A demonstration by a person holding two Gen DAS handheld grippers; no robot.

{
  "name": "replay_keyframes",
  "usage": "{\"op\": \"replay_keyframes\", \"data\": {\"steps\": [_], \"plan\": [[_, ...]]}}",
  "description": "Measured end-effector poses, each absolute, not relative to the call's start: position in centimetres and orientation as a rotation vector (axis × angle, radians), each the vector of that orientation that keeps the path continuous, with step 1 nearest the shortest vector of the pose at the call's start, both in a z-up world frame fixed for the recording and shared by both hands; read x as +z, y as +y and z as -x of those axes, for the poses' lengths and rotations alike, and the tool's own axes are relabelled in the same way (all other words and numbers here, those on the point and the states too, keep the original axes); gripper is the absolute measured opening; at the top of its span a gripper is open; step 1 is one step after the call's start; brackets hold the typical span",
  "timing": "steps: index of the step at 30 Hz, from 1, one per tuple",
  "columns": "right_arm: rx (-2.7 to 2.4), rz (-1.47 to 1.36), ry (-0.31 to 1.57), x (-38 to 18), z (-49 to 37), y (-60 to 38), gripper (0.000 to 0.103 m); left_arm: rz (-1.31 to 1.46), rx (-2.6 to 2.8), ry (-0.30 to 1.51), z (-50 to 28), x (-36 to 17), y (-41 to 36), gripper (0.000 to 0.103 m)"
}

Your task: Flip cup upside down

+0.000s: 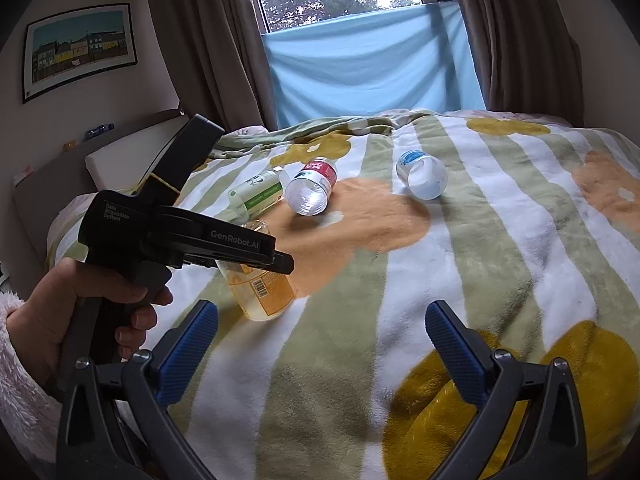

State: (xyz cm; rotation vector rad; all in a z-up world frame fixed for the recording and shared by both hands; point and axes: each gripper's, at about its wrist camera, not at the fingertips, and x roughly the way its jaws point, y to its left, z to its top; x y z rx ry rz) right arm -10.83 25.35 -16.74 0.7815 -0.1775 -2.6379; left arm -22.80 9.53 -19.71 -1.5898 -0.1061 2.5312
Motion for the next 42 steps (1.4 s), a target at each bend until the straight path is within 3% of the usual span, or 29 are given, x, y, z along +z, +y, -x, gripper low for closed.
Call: {"op": "replay_keyframes", "data": {"steps": [1, 2, 3, 15, 22, 33, 42], "plan": [[-2.637, -0.782, -0.177, -16.8, 10.8, 25.3, 0.103, 1.603, 2.541, -0.09, 22.9, -19.8, 9.6, 0.075], [-2.638, -0.782, -0.176, -16.8, 10.8, 25.2, 0.103, 1.612, 2.555, -0.078, 22.9, -19.9, 9.6, 0.094], [-2.638, -0.782, -0.175, -16.8, 10.9, 25.2, 0.103, 1.608, 2.568, -0.073, 22.8, -19.9, 9.5, 0.103], [-2.648, -0.787, -0.158, -16.5, 10.8, 25.0, 0.103, 1.548, 2.584, -0.045, 21.9, -18.8, 9.0, 0.103], [-2.685, -0.751, -0.126, -14.2, 9.9, 24.7, 0.103, 1.426, 2.597, -0.084, 19.8, -14.7, 7.5, 0.103], [-2.841, -0.579, -0.006, -4.6, 8.2, 22.5, 0.103, 0.849, 2.873, -0.043, 10.6, -2.2, 0.8, 0.103], [-3.01, -0.381, 0.036, -0.6, 5.9, 20.5, 0.103, 0.49, 3.0, 0.003, 3.7, -0.3, -2.3, 0.103]]}}
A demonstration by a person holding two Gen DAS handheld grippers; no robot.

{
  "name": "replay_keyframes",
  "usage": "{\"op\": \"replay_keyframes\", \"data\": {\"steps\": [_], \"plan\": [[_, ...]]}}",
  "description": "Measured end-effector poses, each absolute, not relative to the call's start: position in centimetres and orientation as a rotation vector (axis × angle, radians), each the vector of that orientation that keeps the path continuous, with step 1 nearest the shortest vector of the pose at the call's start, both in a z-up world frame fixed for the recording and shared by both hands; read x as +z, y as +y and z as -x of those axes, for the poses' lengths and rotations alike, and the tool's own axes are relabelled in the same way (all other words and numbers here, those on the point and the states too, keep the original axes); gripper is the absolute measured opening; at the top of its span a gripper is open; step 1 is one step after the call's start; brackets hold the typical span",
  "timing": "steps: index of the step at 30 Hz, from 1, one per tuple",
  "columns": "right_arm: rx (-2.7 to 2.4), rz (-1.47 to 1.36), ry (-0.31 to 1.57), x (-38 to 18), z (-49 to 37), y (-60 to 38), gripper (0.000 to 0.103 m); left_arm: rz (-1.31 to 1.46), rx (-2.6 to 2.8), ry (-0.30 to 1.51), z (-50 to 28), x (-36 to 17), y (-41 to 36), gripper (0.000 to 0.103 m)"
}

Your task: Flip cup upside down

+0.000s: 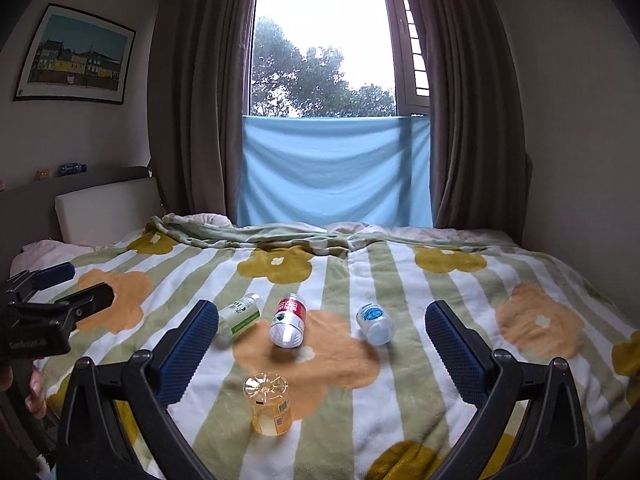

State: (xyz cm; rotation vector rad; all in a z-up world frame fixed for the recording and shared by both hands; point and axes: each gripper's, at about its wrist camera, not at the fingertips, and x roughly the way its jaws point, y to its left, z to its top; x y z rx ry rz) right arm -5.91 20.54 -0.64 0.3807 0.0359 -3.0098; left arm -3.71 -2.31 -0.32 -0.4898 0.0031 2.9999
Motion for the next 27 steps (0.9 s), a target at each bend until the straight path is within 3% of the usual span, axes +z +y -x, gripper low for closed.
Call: {"op": "replay_keyframes", "data": {"steps": [11, 27], "plan": [[-3.078, -0.332, 0.06, -0.2, 4.8, 19.7, 0.103, 0.432, 3.006, -0.072, 2.3, -0.1, -3.9, 0.103], [-3.083, -0.344, 0.058, -0.2, 4.8, 19.7, 0.103, 0.442, 3.005, -0.039, 2.4, -0.1, -3.5, 0.103]]}}
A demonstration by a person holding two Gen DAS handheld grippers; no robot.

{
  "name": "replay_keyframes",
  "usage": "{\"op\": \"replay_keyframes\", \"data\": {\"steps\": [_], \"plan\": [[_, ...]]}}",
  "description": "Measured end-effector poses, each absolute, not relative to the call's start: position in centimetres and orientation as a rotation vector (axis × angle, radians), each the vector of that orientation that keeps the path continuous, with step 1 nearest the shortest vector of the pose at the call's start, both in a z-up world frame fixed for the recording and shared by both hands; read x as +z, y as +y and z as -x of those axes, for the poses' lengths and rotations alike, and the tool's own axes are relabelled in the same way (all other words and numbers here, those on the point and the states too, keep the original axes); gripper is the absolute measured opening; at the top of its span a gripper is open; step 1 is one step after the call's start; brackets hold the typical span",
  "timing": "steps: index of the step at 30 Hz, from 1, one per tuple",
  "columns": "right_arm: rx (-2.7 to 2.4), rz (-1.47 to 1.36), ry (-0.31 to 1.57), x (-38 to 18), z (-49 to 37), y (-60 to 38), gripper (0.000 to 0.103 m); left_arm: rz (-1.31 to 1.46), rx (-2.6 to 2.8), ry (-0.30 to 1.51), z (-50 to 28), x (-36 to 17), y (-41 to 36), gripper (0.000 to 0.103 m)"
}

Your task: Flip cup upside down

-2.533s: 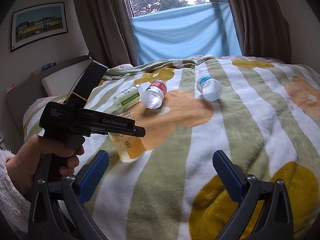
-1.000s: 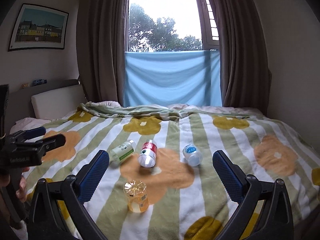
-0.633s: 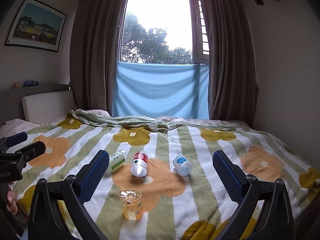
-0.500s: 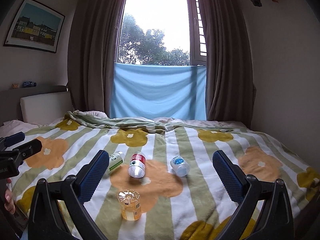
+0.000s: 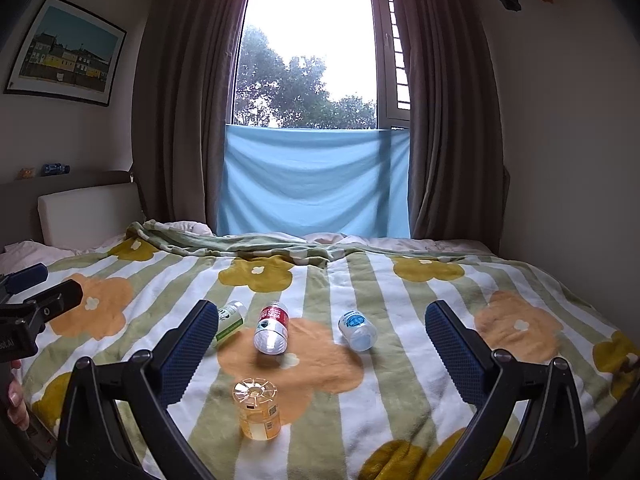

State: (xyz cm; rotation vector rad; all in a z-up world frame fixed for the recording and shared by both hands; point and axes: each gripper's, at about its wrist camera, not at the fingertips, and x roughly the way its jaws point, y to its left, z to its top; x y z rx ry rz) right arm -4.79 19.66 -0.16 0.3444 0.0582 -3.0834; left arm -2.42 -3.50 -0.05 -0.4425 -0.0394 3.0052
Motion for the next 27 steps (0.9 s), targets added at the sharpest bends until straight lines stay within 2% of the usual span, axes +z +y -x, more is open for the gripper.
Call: {"op": "replay_keyframes", "data": {"steps": [27], "plan": [[-3.068, -0.35, 0.056, -0.4, 4.8, 18.5, 0.103, 0.441, 3.016, -0.011, 2.2, 0.1, -2.9, 0.103]]}}
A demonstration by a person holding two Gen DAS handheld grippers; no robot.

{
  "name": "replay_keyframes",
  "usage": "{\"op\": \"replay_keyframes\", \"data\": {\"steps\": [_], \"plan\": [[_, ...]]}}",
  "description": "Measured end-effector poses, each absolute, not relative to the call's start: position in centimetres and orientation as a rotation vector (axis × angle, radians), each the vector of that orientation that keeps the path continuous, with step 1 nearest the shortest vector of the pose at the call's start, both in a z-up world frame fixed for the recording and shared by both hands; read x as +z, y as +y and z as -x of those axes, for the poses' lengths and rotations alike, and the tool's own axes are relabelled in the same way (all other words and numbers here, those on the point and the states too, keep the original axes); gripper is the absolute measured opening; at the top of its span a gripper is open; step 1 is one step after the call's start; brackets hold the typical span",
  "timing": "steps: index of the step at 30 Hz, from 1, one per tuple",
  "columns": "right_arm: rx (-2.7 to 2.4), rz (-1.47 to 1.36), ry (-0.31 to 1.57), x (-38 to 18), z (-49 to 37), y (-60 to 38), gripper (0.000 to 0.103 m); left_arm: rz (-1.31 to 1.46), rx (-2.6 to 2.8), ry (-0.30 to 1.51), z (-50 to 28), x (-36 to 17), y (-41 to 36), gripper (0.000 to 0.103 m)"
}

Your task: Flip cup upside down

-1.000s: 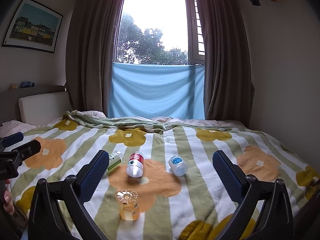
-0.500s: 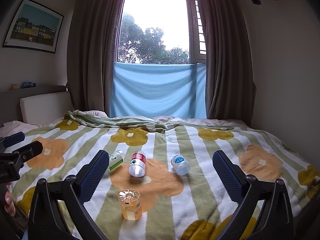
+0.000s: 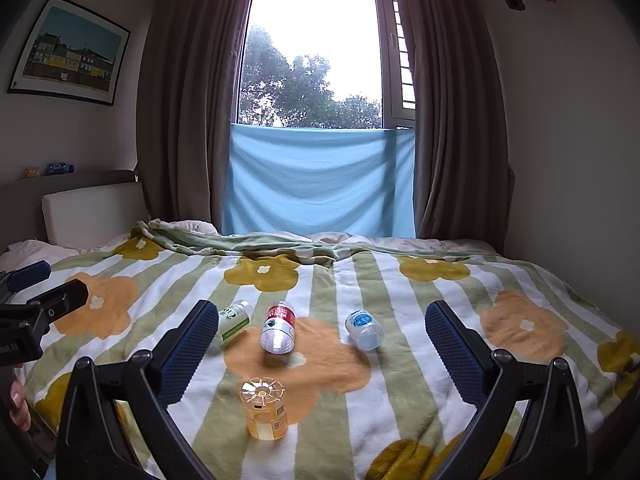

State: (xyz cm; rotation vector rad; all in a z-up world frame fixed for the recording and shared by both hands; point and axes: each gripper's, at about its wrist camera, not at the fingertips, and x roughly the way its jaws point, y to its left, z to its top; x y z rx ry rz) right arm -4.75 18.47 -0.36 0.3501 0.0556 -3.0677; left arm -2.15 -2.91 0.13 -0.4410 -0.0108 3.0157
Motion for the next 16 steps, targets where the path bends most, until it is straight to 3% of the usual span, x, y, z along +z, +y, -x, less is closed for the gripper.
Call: {"op": "replay_keyframes", "data": {"steps": [16], "plan": [[-3.062, -0.358, 0.063, -0.73, 4.92, 18.48, 0.103, 0.409, 3.059, 0.036, 1.78, -0.56, -2.47, 0.103]]}}
